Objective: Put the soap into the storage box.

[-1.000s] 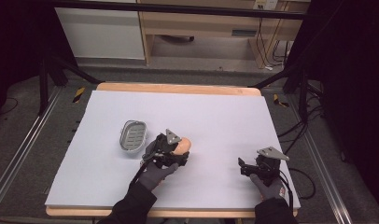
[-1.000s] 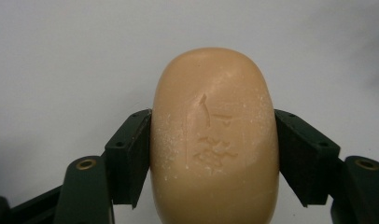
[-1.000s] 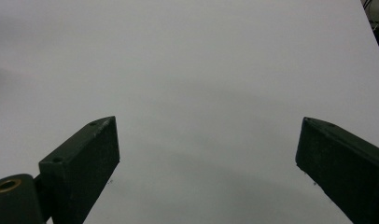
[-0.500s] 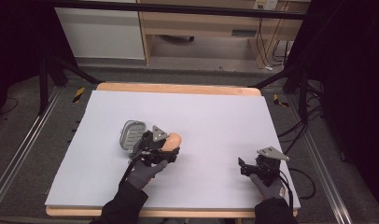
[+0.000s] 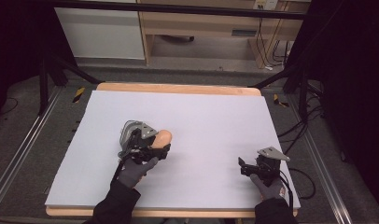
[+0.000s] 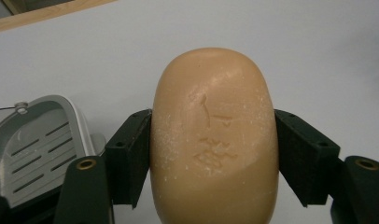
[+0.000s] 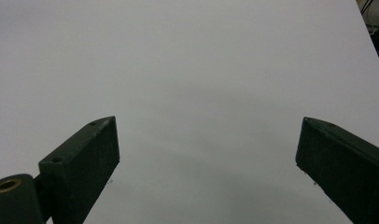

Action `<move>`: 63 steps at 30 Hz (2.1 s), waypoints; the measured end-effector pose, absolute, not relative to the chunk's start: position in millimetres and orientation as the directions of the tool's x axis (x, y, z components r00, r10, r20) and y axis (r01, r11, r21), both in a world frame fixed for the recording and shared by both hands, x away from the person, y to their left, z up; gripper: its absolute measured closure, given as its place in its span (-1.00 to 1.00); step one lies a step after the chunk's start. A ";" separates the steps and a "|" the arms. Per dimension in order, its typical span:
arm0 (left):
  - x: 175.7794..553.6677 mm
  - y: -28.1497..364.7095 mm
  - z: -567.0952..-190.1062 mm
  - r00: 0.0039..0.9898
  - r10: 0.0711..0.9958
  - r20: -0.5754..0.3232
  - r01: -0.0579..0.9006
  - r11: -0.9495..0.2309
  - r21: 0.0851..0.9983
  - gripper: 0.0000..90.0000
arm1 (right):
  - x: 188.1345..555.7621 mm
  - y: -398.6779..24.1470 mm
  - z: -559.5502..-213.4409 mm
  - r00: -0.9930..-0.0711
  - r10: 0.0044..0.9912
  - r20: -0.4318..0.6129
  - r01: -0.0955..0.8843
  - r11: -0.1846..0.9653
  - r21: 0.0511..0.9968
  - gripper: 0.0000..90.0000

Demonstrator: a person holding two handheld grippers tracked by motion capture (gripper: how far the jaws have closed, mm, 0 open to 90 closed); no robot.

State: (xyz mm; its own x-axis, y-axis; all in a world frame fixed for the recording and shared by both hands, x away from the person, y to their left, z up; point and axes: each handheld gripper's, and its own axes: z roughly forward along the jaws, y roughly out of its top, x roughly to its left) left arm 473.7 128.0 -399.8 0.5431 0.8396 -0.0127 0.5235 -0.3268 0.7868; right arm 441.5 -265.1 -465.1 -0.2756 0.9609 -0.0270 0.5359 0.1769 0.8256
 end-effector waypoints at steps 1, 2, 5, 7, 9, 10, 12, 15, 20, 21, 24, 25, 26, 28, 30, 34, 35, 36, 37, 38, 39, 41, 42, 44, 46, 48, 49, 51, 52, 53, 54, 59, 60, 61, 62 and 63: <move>473.7 129.4 -399.0 0.541 0.841 -0.011 0.525 -0.328 0.786 -0.29 | 441.4 -264.3 -465.2 -0.275 0.961 -0.023 0.541 0.175 0.823 -0.86; 473.7 130.7 -398.6 0.541 0.841 -0.010 0.523 -0.327 0.787 -0.29 | 441.5 -264.3 -465.3 -0.278 0.960 -0.026 0.539 0.178 0.824 -0.86; 474.5 135.3 -396.8 0.532 0.847 -0.016 0.524 -0.314 0.791 -0.29 | 441.4 -263.8 -465.2 -0.275 0.961 -0.019 0.539 0.171 0.825 -0.86; 475.5 138.5 -395.3 0.525 0.851 -0.017 0.526 -0.309 0.793 -0.29 | 441.8 -263.4 -465.1 -0.279 0.960 -0.022 0.535 0.174 0.826 -0.86; 476.6 141.4 -393.8 0.521 0.853 -0.015 0.525 -0.307 0.794 -0.29 | 441.7 -262.5 -464.9 -0.283 0.959 -0.019 0.536 0.174 0.826 -0.86; 477.0 142.8 -392.9 0.517 0.856 -0.015 0.526 -0.304 0.794 -0.29 | 442.0 -262.6 -465.3 -0.283 0.959 -0.027 0.533 0.180 0.827 -0.86; 478.1 145.4 -391.5 0.510 0.860 -0.016 0.526 -0.297 0.797 -0.29 | 442.2 -262.8 -465.3 -0.282 0.959 -0.027 0.534 0.180 0.826 -0.86; 480.2 148.8 -389.7 0.498 0.867 -0.018 0.527 -0.286 0.800 -0.29 | 442.1 -262.7 -465.2 -0.282 0.959 -0.026 0.533 0.179 0.827 -0.86; 483.8 154.8 -387.8 0.485 0.875 -0.016 0.533 -0.281 0.798 -0.29 | 441.8 -263.2 -464.7 -0.279 0.960 -0.022 0.534 0.174 0.828 -0.86; 484.4 155.9 -387.6 0.482 0.876 -0.014 0.533 -0.280 0.798 -0.29 | 441.8 -263.1 -464.7 -0.279 0.960 -0.022 0.533 0.174 0.828 -0.86; 486.3 159.3 -387.0 0.472 0.881 -0.012 0.534 -0.276 0.799 -0.29 | 441.9 -262.8 -464.7 -0.283 0.959 -0.023 0.532 0.177 0.828 -0.86; 487.1 160.2 -387.2 0.468 0.884 -0.013 0.535 -0.271 0.800 -0.29 | 441.9 -262.7 -464.7 -0.283 0.959 -0.023 0.532 0.177 0.828 -0.86; 488.1 161.6 -387.3 0.465 0.885 -0.012 0.535 -0.271 0.800 -0.29 | 442.0 -262.6 -464.8 -0.283 0.959 -0.024 0.532 0.177 0.828 -0.86; 490.0 164.6 -387.3 0.457 0.889 -0.014 0.540 -0.265 0.799 -0.29 | 441.9 -262.4 -464.6 -0.283 0.959 -0.019 0.535 0.175 0.827 -0.86; 492.2 167.7 -387.6 0.448 0.894 -0.015 0.543 -0.259 0.799 -0.29 | 441.8 -262.3 -464.7 -0.283 0.959 -0.020 0.535 0.175 0.827 -0.86; 496.5 173.9 -388.5 0.427 0.904 -0.013 0.552 -0.249 0.796 -0.29 | 442.2 -262.6 -465.1 -0.283 0.959 -0.028 0.532 0.181 0.827 -0.86; 497.7 175.6 -388.7 0.423 0.906 -0.011 0.553 -0.248 0.796 -0.29 | 442.1 -262.6 -465.1 -0.283 0.959 -0.029 0.532 0.182 0.827 -0.86; 498.7 177.2 -389.0 0.418 0.908 -0.009 0.555 -0.247 0.794 -0.29 | 442.2 -262.5 -465.1 -0.283 0.959 -0.027 0.532 0.180 0.827 -0.86; 499.6 178.4 -389.6 0.412 0.911 -0.014 0.560 -0.241 0.793 -0.29 | 442.2 -262.5 -465.2 -0.283 0.959 -0.029 0.532 0.182 0.827 -0.86; 500.6 179.8 -390.1 0.407 0.913 -0.011 0.561 -0.240 0.792 -0.29 | 442.2 -262.5 -465.2 -0.283 0.959 -0.029 0.532 0.182 0.827 -0.86; 501.8 181.5 -390.5 0.403 0.915 -0.009 0.563 -0.240 0.791 -0.29 | 442.2 -262.5 -465.2 -0.284 0.958 -0.030 0.532 0.183 0.827 -0.86; 503.2 183.6 -391.1 0.395 0.918 -0.012 0.567 -0.234 0.790 -0.29 | 442.3 -262.3 -465.3 -0.284 0.958 -0.030 0.533 0.184 0.826 -0.86; 503.8 184.1 -391.4 0.392 0.920 -0.013 0.567 -0.231 0.791 -0.29 | 442.2 -262.1 -465.2 -0.285 0.958 -0.028 0.534 0.182 0.826 -0.86; 505.4 185.8 -392.1 0.388 0.921 -0.010 0.570 -0.231 0.789 -0.29 | 442.2 -262.1 -465.2 -0.284 0.958 -0.027 0.534 0.182 0.826 -0.86; 506.9 187.2 -393.2 0.387 0.922 -0.013 0.570 -0.228 0.789 -0.29 | 442.3 -262.3 -465.3 -0.284 0.958 -0.031 0.533 0.184 0.826 -0.86; 508.2 188.7 -394.0 0.387 0.922 -0.007 0.574 -0.235 0.784 -0.29 | 442.3 -262.4 -465.2 -0.284 0.958 -0.031 0.533 0.184 0.826 -0.86; 508.8 188.6 -394.9 0.383 0.924 -0.012 0.575 -0.228 0.786 -0.29 | 442.3 -262.4 -465.2 -0.284 0.958 -0.031 0.533 0.184 0.826 -0.86; 509.9 189.4 -396.0 0.376 0.927 -0.010 0.577 -0.226 0.785 -0.29 | 442.3 -262.3 -465.3 -0.284 0.958 -0.031 0.533 0.184 0.826 -0.86; 511.0 191.4 -397.0 0.375 0.927 -0.009 0.582 -0.229 0.780 -0.29 | 442.1 -262.1 -465.2 -0.285 0.958 -0.027 0.535 0.182 0.825 -0.86; 511.0 191.4 -397.0 0.375 0.927 -0.009 0.582 -0.229 0.780 -0.29 | 442.1 -262.1 -465.2 -0.285 0.958 -0.027 0.535 0.182 0.825 -0.86; 511.8 191.5 -398.1 0.369 0.929 -0.013 0.582 -0.220 0.782 -0.29 | 442.2 -262.1 -465.2 -0.284 0.958 -0.028 0.534 0.183 0.825 -0.86; 514.0 194.0 -401.5 0.369 0.930 -0.007 0.592 -0.229 0.773 -0.29 | 442.3 -262.1 -465.3 -0.285 0.958 -0.029 0.535 0.183 0.825 -0.86; 514.4 194.4 -402.2 0.366 0.930 -0.008 0.594 -0.227 0.772 -0.29 | 442.3 -262.0 -465.3 -0.285 0.958 -0.029 0.535 0.184 0.825 -0.86; 514.8 195.2 -403.1 0.364 0.931 -0.009 0.595 -0.225 0.772 -0.29 | 442.3 -262.0 -465.4 -0.285 0.958 -0.029 0.535 0.184 0.825 -0.86; 515.0 195.5 -403.6 0.363 0.932 -0.012 0.597 -0.223 0.771 -0.29 | 442.3 -262.0 -465.3 -0.285 0.958 -0.029 0.535 0.184 0.825 -0.86; 515.4 196.0 -404.5 0.362 0.932 -0.011 0.599 -0.223 0.769 -0.29 | 442.2 -262.0 -465.3 -0.285 0.958 -0.029 0.534 0.184 0.825 -0.86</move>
State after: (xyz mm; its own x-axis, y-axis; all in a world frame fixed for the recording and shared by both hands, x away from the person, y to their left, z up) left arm 515.4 196.0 -404.5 0.3617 0.9322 -0.0111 0.5991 -0.2233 0.7689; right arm 442.2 -262.0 -465.3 -0.2853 0.9580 -0.0290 0.5345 0.1841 0.8249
